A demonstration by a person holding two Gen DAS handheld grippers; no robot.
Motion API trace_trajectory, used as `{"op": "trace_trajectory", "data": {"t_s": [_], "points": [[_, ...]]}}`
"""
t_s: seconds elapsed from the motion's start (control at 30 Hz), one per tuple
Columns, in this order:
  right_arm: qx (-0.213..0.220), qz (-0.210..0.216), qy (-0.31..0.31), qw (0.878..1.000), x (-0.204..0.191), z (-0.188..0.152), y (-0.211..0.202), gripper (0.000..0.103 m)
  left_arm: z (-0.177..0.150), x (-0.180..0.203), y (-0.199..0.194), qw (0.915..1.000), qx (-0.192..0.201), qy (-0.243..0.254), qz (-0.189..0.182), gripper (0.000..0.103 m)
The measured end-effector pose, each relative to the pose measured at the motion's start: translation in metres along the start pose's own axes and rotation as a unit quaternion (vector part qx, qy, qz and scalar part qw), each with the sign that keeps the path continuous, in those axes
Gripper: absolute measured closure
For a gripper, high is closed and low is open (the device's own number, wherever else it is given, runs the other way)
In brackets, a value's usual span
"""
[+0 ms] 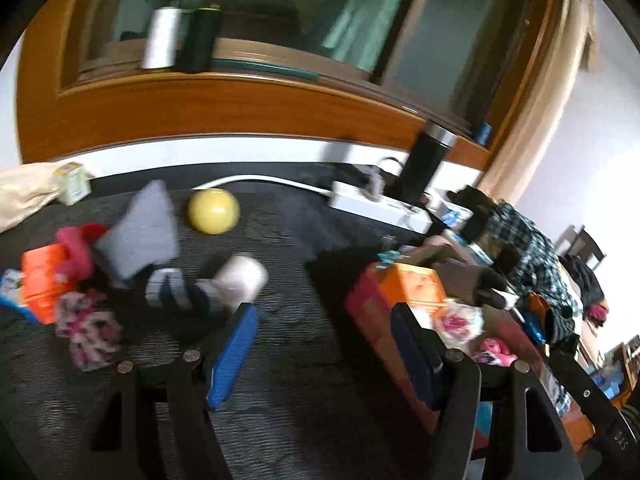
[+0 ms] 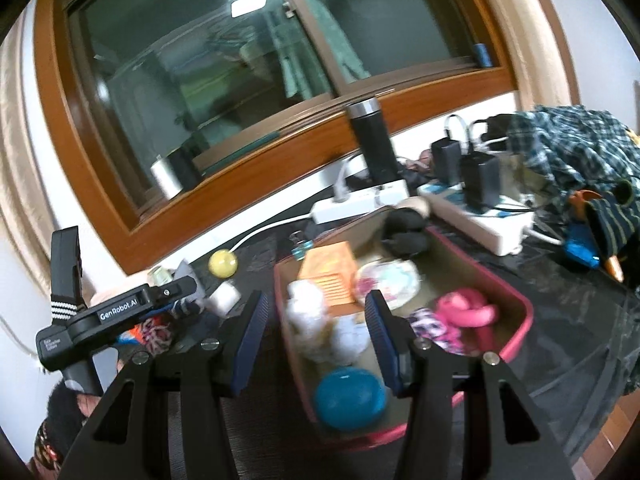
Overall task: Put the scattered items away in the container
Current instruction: 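Grasp leopard-print sock with left tool while right tool grasps black fuzzy sock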
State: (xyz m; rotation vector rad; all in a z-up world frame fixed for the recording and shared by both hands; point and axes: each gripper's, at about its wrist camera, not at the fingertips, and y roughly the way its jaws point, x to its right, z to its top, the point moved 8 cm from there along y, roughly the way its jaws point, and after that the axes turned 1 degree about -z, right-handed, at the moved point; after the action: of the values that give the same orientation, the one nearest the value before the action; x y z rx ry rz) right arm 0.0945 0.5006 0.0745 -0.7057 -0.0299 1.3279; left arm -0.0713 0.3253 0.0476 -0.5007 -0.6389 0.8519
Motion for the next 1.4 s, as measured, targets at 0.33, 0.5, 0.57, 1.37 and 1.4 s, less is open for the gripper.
{"op": "trace_trajectory", "data": {"t_s": [0.33, 0.5, 0.57, 1.37, 1.4], "points": [[-0.042, 0.047, -0.047, 0.997, -0.067, -0.011, 0.029, 0.048, -0.002, -0.124, -0.044, 0.9938, 0.02, -0.059, 0.092, 0.032], [-0.073, 0.057, -0.071, 0.993, -0.096, -0.019, 0.053, 0.043, -0.01, -0.16, -0.047, 0.9903, 0.018, -0.08, 0.112, 0.032], [-0.088, 0.063, -0.071, 0.992, -0.104, -0.023, 0.066, 0.041, -0.011, -0.166, -0.045, 0.99, 0.018, -0.082, 0.113, 0.032], [-0.137, 0.025, -0.088, 0.986, -0.125, -0.074, 0.15, 0.04, -0.03, -0.178, 0.019, 0.9932, -0.049, -0.059, 0.088, 0.057], [-0.137, 0.027, -0.087, 0.986, -0.126, -0.073, 0.15, 0.04, -0.03, -0.177, 0.017, 0.9932, -0.046, -0.055, 0.092, 0.058]]}}
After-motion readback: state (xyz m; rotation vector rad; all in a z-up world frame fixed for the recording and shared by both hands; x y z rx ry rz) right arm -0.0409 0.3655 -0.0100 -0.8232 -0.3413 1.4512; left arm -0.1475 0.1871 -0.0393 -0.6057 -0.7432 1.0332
